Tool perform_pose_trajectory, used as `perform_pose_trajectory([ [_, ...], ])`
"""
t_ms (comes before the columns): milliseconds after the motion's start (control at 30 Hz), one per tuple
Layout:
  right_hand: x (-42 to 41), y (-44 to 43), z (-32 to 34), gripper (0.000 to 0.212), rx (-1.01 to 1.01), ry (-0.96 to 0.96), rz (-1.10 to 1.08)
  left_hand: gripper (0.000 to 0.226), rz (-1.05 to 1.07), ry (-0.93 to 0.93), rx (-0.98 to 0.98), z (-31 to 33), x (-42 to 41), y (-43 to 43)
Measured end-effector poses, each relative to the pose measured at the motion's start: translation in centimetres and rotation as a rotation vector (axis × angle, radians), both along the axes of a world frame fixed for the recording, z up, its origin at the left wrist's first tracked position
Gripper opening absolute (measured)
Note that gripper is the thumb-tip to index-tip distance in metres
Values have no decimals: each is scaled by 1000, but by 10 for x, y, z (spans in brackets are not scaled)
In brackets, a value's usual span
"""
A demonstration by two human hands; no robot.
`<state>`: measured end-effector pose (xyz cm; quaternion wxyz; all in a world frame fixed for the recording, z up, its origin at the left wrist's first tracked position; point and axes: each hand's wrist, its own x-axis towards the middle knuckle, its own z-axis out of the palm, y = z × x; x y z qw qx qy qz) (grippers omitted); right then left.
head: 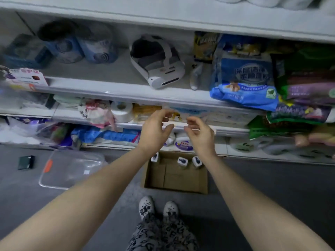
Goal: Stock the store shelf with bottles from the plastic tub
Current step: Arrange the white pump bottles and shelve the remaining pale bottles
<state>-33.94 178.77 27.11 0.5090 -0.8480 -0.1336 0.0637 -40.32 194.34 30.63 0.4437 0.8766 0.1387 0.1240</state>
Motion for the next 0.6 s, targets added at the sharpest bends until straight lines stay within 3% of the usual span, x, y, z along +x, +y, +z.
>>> perform_pose_trajectory([
  [300,-13,-27,-112,33,-42,143,-91,43,-55,151,-76,-112,7,-14],
  [467,-13,-45,-175,58,-61,234,-131,41,-106,240,-148,-185,9,-19],
  [600,-15,-58,-230,37,-118,283,-150,43,-125,301,-150,-250,11,-25],
])
